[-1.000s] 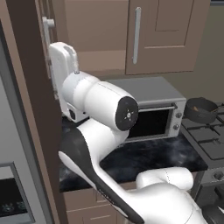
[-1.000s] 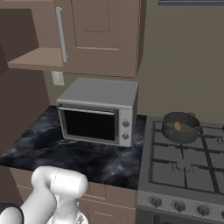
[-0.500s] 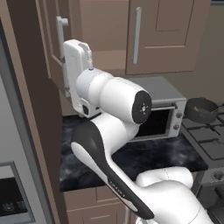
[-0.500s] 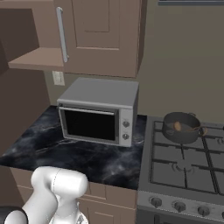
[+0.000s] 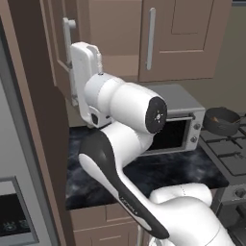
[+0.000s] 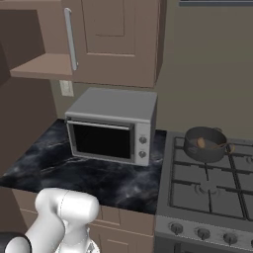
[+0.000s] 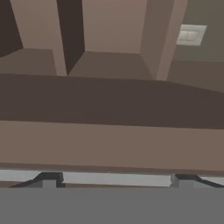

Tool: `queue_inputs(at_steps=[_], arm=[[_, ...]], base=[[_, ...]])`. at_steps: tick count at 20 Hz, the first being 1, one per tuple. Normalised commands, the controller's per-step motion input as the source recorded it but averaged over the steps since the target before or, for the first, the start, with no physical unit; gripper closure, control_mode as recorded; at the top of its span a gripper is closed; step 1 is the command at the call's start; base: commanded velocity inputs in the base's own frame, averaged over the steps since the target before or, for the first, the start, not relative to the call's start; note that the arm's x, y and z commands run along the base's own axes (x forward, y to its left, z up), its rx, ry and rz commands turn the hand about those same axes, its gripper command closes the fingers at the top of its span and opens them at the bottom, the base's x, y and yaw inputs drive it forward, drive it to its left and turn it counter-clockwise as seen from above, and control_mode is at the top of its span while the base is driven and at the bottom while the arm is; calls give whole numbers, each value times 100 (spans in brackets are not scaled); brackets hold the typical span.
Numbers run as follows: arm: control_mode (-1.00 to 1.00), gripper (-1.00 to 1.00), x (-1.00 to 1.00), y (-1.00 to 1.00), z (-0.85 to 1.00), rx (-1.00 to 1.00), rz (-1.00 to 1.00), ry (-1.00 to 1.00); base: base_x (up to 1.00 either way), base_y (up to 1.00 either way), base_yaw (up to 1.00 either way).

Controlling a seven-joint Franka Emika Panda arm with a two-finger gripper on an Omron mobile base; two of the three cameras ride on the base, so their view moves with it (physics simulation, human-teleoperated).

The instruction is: Open the cabinet and move the ladle to the pot. Then close the cabinet.

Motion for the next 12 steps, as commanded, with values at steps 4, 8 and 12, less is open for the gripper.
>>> queue_inputs(at_steps=[4,8,12], arm=[[-100,-100,77,-68,0,0,0,-7],[-100,-100,62,-69,0,0,0,-10],[-100,-100,71,-47,0,0,0,-9]], base=[[0,0,0],[0,0,0],[0,0,0]])
